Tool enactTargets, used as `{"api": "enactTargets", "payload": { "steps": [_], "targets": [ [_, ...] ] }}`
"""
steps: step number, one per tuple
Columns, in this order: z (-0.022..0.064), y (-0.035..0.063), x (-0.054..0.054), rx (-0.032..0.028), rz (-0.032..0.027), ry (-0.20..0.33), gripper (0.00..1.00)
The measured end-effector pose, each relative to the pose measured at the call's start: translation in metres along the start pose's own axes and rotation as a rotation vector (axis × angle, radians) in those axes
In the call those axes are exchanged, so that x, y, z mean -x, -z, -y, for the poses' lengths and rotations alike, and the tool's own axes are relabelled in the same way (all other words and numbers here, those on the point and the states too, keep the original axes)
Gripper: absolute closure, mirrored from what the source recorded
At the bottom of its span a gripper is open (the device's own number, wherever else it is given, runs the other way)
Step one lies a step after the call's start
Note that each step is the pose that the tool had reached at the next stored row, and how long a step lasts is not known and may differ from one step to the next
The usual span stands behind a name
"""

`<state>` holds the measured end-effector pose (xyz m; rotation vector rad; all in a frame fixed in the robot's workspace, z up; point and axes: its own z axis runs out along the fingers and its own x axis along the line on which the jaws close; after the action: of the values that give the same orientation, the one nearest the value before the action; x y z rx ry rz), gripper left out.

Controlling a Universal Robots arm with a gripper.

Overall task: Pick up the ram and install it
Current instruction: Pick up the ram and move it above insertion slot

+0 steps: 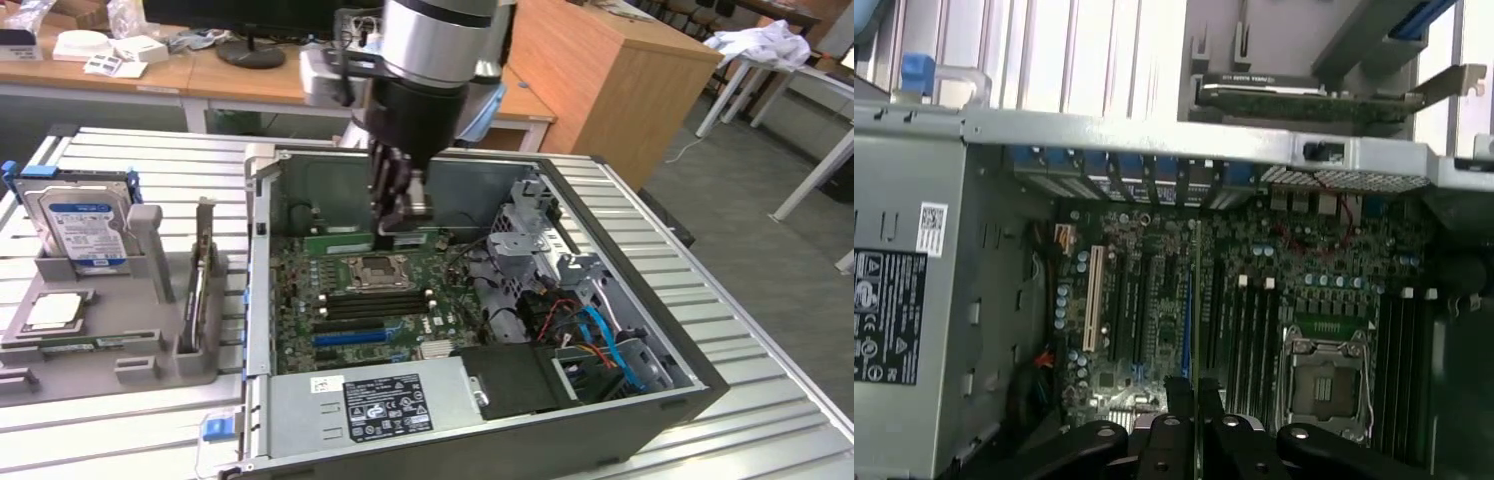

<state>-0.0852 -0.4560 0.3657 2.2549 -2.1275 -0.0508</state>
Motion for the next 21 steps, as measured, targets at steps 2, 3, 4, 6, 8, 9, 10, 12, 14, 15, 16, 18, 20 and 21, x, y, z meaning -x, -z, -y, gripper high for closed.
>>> {"api": "enactTargets", "payload": {
  "steps": [2,3,4,6,8,9,10,12,14,15,16,18,20,21],
  "targets": [
    [0.0093,0.0004,-0.001,0.0,-0.0001,0.0,0.86],
    [0.0138,0.0006,-0.001,-0.0001,-0.0001,0.0,0.86],
    [0.0183,0.0007,-0.001,0.0,-0.0001,0.0,0.86],
    [0.0274,0.0011,-0.001,0.0,-0.0001,0.0,0.86],
    [0.0363,0.0015,-0.002,0.0,-0.0001,0.0,0.86],
    [0.0401,0.0016,-0.002,0.0,-0.0001,0.0,0.86],
    [0.0424,0.0016,-0.002,0.0,-0.0002,0.0,0.86],
    [0.0438,0.0012,0.005,0.0001,-0.0007,0.0,0.86],
    [0.0444,0.0004,0.014,0.0,-0.0011,0.0,0.86],
    [0.0446,0.0,0.018,0.0001,-0.0014,0.0,0.86],
    [0.0449,-0.0004,0.022,0.0001,-0.0015,0.0,0.86],
    [0.0455,-0.0012,0.031,0.0002,-0.002,0.0,0.86],
    [0.046,-0.002,0.039,0.0001,-0.0023,0.0,0.86],
    [0.0462,-0.0023,0.043,0.0002,-0.0027,0.0,0.86]
  ]
}}
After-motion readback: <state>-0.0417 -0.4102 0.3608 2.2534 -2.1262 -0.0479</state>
